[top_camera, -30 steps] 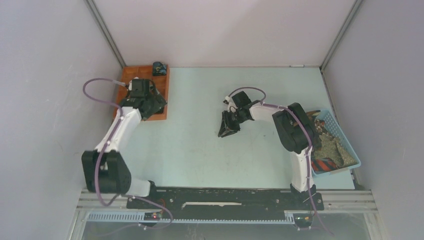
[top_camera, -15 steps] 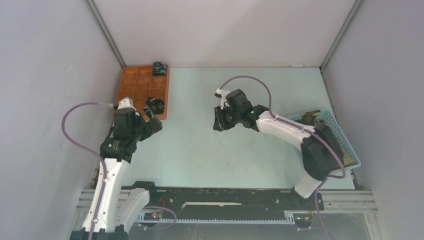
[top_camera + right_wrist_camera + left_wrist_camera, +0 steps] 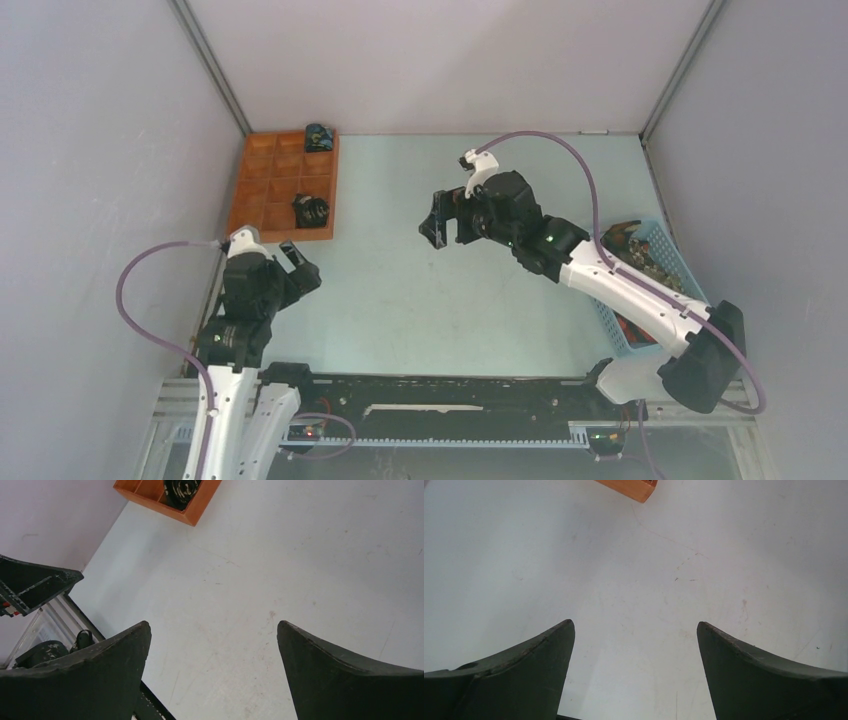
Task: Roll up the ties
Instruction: Reset both arms
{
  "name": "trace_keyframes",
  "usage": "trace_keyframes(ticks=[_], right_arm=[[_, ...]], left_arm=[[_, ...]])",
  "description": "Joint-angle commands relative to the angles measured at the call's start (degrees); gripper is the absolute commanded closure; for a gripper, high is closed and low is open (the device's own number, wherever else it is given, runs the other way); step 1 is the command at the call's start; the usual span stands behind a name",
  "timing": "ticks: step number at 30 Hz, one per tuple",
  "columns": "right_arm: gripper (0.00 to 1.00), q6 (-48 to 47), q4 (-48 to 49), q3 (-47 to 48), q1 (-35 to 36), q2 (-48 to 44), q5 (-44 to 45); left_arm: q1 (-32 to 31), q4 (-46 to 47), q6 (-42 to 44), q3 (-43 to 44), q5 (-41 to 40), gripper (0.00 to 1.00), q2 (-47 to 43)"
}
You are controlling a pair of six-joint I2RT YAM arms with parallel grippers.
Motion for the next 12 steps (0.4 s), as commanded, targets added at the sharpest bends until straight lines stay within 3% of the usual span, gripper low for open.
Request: trace_keyframes(ticks=[1, 12], right_arm=[[0.0, 2.7, 1.4, -0.9, 0.4, -2.6, 1.3], [0.0, 9.0, -1.7, -3.2, 4.5, -6.0, 9.8]], left_arm=[[-0.3, 1.2, -1.3, -0.8, -1.4, 0.02, -0.8], [-0.3, 1.6, -0.7, -1.2, 1.1, 0.02, 0.7]])
